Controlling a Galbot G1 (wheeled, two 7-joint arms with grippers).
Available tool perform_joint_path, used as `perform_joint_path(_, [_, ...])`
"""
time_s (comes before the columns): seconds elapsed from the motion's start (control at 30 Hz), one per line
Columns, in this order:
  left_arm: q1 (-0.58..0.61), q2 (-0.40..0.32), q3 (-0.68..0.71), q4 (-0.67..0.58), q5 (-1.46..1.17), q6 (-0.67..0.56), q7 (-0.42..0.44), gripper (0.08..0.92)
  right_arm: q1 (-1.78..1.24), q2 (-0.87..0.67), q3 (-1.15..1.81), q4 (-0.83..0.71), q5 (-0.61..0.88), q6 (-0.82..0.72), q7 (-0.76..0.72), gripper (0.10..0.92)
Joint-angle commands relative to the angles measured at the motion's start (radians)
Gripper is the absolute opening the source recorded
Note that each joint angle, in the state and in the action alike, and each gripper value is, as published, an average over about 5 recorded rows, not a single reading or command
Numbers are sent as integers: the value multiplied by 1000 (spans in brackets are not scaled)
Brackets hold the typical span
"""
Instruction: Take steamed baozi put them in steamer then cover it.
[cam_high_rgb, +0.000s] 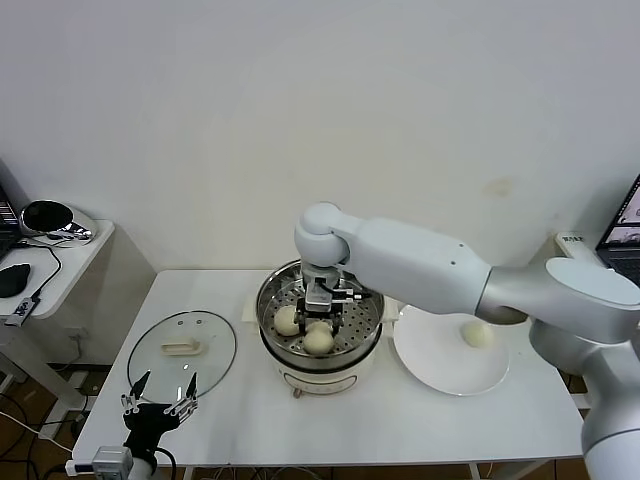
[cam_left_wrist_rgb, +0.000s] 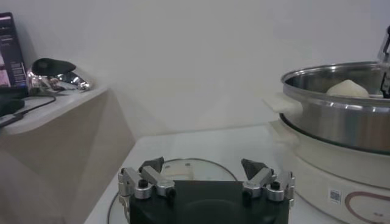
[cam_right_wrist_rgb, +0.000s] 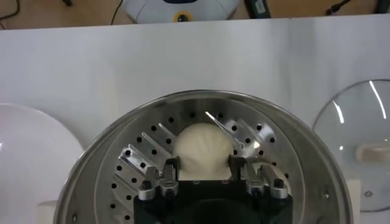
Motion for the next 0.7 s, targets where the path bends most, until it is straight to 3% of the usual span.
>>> perform_joint_path(0.03, [2,0,1,2,1,0,0,823,-8,-1,3,5,-6,-11,7,703])
perform_joint_path(0.17, [5,1,0,1,1,0,1,823,10,-15,22,7,16,-38,14,796])
perform_joint_path(0.33, [6,1,3,1,2,1,5,823,69,-67,64,12,88,-121,15,822])
perform_joint_path(0.7, [5,22,12,7,2,5,15,823,228,-390,56,34,308,-698,54,823])
